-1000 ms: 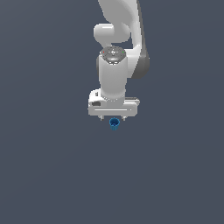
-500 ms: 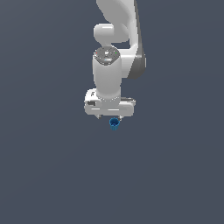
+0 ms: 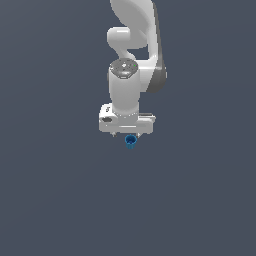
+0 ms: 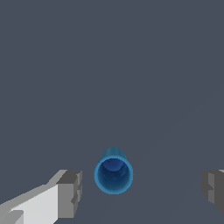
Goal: Pick up the object and move it to a goal position.
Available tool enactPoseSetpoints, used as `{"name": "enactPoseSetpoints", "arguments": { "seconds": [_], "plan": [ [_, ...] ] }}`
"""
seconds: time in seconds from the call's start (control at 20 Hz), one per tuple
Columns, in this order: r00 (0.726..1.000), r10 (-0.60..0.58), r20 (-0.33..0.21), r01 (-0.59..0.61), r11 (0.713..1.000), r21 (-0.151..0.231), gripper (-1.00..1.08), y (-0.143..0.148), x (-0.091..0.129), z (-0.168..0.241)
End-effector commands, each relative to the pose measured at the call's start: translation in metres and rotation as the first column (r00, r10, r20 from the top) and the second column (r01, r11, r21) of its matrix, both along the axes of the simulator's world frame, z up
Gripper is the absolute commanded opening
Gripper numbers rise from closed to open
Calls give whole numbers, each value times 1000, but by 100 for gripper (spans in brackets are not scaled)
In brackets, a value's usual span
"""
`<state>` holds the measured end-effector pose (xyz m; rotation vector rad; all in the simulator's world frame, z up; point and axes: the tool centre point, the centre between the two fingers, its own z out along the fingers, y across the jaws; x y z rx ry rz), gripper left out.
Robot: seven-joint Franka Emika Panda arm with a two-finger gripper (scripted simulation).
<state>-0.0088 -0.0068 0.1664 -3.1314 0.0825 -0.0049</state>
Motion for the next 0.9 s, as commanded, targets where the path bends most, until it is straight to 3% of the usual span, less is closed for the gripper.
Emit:
{"name": "enactPoseSetpoints", "arguments": {
  "seconds": [0.0,0.45,0.85],
  "plan": [
    [1000,13,-1,-13,1000,-1,100,3,-5,-10],
    [997,77,-3,-77,997,-8,100,16,-34,-59],
    [995,102,-3,-102,995,-9,100,21,-47,-76]
  ]
}}
